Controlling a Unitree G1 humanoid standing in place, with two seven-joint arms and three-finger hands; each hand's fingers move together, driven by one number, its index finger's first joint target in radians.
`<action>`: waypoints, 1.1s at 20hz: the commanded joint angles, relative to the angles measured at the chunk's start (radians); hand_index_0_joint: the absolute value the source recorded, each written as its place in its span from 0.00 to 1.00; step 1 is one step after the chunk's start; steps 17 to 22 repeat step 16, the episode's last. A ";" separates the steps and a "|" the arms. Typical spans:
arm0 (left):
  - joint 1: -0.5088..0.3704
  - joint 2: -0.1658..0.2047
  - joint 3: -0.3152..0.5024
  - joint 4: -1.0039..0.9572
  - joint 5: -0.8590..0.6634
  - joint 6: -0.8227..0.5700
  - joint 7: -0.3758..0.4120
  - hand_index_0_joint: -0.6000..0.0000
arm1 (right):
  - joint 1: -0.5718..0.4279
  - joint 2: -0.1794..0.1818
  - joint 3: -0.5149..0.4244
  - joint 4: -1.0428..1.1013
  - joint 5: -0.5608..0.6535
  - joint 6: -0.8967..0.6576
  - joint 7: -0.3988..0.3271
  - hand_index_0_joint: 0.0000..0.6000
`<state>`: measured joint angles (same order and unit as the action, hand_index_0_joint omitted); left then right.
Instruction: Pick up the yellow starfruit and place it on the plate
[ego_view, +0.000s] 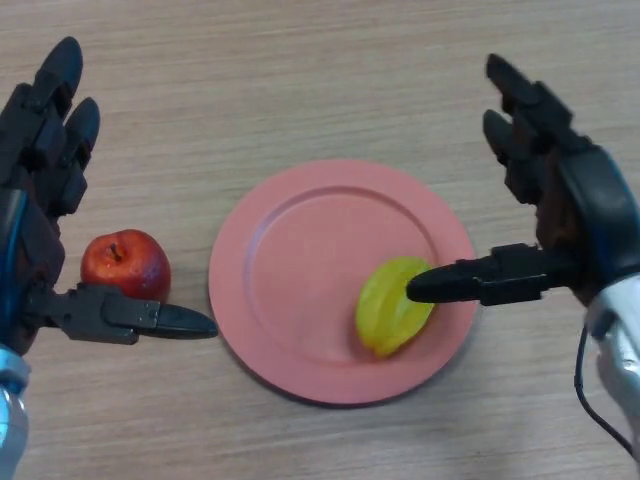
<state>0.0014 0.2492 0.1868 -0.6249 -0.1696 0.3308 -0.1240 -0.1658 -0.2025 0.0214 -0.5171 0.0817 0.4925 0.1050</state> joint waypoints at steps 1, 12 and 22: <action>-0.022 0.020 0.029 -0.027 0.012 -0.111 0.022 1.00 | -0.007 -0.039 -0.078 -0.120 0.073 -0.089 0.003 0.00; -0.039 0.023 0.015 0.021 0.084 -0.146 0.046 1.00 | 0.090 -0.052 -0.142 -0.208 0.190 -0.134 -0.007 0.00; -0.062 0.035 0.023 0.018 0.097 -0.146 0.059 1.00 | 0.068 -0.051 -0.116 -0.190 0.182 -0.124 -0.013 0.00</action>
